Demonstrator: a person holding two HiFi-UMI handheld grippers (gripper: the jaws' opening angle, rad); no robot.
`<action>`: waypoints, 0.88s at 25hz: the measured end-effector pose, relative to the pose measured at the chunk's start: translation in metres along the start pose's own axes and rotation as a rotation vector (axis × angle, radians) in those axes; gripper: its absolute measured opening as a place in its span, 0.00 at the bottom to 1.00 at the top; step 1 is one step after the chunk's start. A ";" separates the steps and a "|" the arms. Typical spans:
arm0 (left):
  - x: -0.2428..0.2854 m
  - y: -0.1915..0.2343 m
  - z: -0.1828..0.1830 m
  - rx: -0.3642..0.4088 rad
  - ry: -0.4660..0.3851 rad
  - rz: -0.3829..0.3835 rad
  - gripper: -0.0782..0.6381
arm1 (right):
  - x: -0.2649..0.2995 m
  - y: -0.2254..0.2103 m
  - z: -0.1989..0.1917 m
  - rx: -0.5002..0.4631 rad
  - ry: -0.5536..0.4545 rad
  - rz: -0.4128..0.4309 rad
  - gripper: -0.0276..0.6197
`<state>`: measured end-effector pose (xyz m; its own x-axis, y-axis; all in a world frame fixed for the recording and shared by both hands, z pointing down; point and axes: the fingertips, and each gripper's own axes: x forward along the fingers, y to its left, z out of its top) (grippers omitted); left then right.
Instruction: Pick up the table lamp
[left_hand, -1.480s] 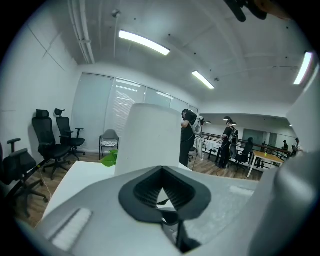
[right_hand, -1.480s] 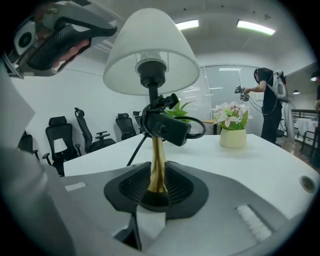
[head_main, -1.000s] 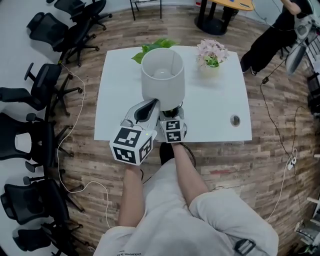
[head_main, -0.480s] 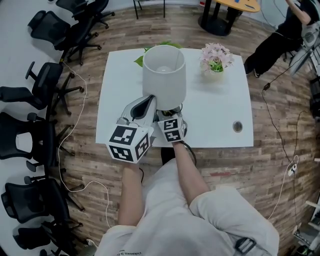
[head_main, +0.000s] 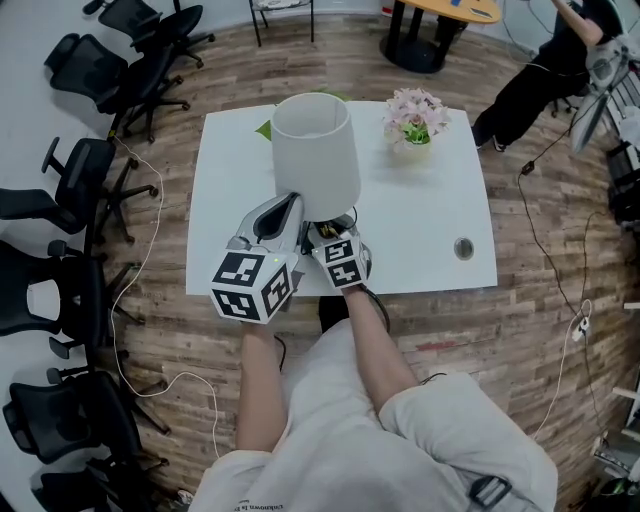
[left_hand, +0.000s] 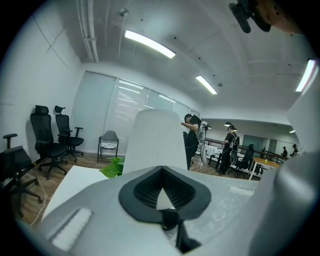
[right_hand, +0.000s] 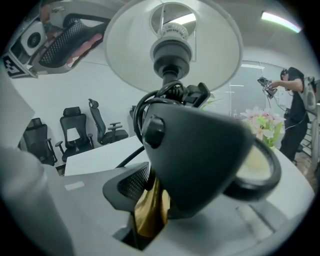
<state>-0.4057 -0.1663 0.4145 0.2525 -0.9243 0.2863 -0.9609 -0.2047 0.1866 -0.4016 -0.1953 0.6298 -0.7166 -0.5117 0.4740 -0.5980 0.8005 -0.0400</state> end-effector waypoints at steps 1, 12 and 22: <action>-0.001 -0.003 0.000 -0.001 0.000 -0.008 0.11 | -0.004 0.000 -0.001 0.006 0.007 0.003 0.25; -0.018 -0.028 -0.017 0.030 0.051 -0.034 0.11 | -0.063 -0.013 -0.013 0.089 0.075 -0.051 0.25; -0.071 -0.030 -0.107 -0.030 0.183 0.012 0.11 | -0.156 -0.013 -0.022 0.122 0.091 -0.151 0.25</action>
<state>-0.3829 -0.0596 0.4894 0.2605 -0.8521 0.4539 -0.9607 -0.1823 0.2093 -0.2741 -0.1195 0.5754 -0.5834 -0.5880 0.5603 -0.7392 0.6703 -0.0661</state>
